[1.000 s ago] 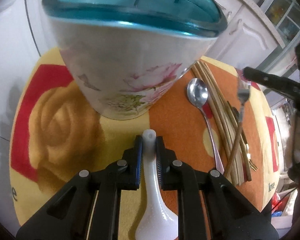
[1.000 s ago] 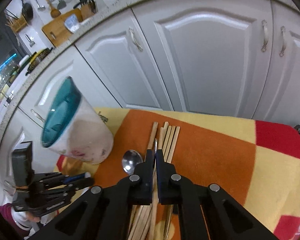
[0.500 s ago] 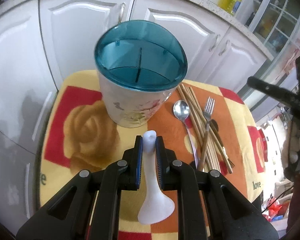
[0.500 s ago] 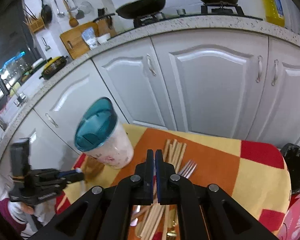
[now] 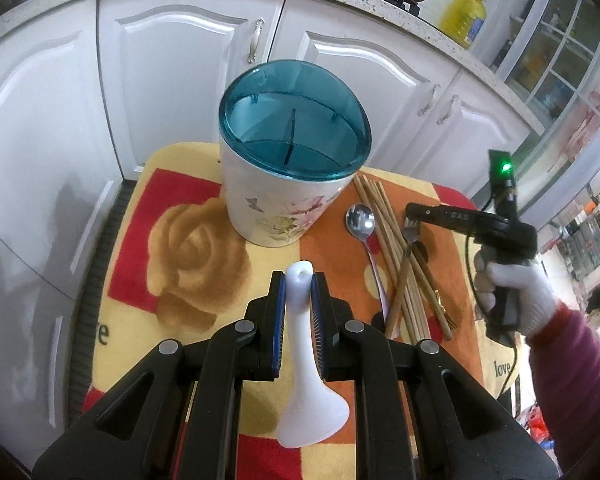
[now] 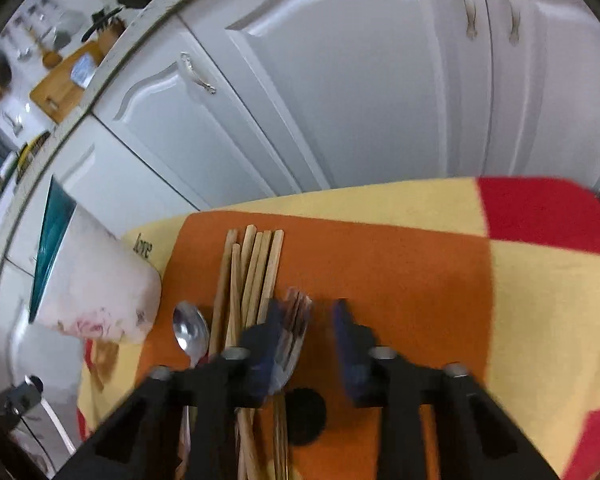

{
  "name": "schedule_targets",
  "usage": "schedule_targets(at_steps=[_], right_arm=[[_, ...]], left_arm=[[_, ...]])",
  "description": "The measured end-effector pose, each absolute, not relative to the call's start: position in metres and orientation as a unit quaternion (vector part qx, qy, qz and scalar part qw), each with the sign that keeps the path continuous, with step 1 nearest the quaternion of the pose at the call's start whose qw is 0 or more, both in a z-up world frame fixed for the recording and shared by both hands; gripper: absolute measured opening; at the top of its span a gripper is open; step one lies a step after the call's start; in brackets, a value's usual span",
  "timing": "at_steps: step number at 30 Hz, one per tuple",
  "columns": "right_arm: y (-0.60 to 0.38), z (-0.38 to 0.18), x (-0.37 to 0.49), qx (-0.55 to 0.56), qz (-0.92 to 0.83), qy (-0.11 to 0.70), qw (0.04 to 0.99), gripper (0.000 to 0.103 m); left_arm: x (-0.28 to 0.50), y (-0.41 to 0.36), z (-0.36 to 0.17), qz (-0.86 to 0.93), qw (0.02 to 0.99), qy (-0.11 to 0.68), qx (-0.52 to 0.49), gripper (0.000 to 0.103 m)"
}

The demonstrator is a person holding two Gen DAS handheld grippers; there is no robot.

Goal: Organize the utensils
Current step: 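Lift the white spoon with the left tool while the right tool lifts the silver fork, then drop the white spoon into the cup with the left tool while the right tool inserts the silver fork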

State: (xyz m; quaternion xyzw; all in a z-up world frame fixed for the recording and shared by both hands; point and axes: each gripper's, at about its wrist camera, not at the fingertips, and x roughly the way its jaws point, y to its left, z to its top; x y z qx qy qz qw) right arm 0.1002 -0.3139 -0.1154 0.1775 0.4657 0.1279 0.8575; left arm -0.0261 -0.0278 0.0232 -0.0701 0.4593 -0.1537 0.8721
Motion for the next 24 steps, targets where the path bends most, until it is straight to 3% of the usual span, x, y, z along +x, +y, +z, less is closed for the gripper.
schedule_targets(at_steps=[11, 24], right_arm=[[-0.306, -0.026, 0.032, 0.13, 0.167, 0.388, 0.897, 0.002], [-0.276, 0.096, 0.02, 0.083, 0.197, 0.275, 0.937, 0.002]], left_arm=[[-0.028, -0.016, 0.05, -0.154, 0.885, 0.431, -0.084, 0.011], [-0.003, 0.012, 0.135, -0.124, 0.929, 0.337, -0.089, 0.011]])
